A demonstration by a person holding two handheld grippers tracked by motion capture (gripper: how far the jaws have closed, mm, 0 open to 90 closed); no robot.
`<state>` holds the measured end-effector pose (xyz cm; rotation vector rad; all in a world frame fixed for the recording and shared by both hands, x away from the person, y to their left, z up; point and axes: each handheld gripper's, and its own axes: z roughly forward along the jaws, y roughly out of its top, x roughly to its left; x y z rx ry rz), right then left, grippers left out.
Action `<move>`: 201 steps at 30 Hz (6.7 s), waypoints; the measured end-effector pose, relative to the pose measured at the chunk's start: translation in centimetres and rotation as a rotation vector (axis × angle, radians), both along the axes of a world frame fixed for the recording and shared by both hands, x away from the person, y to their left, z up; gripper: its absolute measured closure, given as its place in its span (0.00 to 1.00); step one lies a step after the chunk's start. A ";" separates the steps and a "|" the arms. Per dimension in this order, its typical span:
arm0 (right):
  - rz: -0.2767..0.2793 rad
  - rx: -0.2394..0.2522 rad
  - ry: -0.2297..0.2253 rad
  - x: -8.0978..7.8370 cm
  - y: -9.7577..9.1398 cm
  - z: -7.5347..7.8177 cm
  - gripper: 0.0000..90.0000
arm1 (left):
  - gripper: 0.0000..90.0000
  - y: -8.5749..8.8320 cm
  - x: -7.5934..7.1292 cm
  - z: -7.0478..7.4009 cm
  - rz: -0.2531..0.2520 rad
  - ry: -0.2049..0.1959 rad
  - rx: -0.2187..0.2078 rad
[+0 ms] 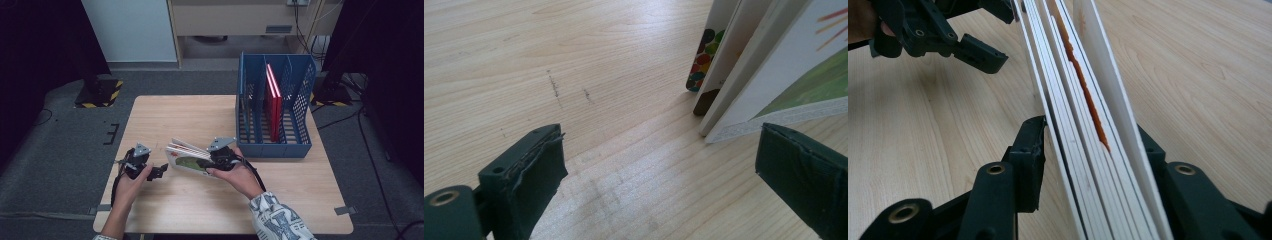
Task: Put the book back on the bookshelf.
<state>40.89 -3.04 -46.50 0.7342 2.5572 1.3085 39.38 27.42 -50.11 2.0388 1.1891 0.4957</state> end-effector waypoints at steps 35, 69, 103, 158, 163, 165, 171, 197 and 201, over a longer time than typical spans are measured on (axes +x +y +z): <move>0.069 -0.028 -0.021 -0.2 0.7 -0.7 0.83 | 0.06 0.2 -0.1 -0.6 -0.005 0.000 0.052; -0.077 0.020 -0.063 -0.5 -1.3 1.5 0.84 | 0.06 1.1 0.3 -1.1 0.061 0.058 0.074; -0.127 0.055 -0.089 -2.9 -5.9 3.6 0.84 | 0.04 0.9 0.5 -2.5 0.025 0.096 0.083; -0.215 0.102 -0.109 -6.0 -13.8 7.0 0.84 | 0.00 0.9 0.1 -3.6 0.041 0.043 0.055; -0.249 0.115 -0.125 -5.8 -14.7 8.1 0.84 | 0.00 0.9 0.1 -3.6 0.042 0.043 0.055; -0.260 0.120 -0.126 -5.8 -14.9 8.4 0.84 | 0.00 0.9 0.1 -3.6 0.041 0.043 0.055; -0.282 0.124 -0.135 -5.6 -15.6 9.0 0.84 | 0.00 0.9 0.1 -3.6 0.042 0.043 0.055; -0.394 0.127 -0.155 -5.5 -19.8 10.0 0.84 | 0.00 0.9 0.1 -3.6 0.042 0.043 0.056; -0.407 0.126 -0.155 -5.5 -20.3 10.0 0.84 | 0.00 0.9 0.1 -3.6 0.041 0.043 0.056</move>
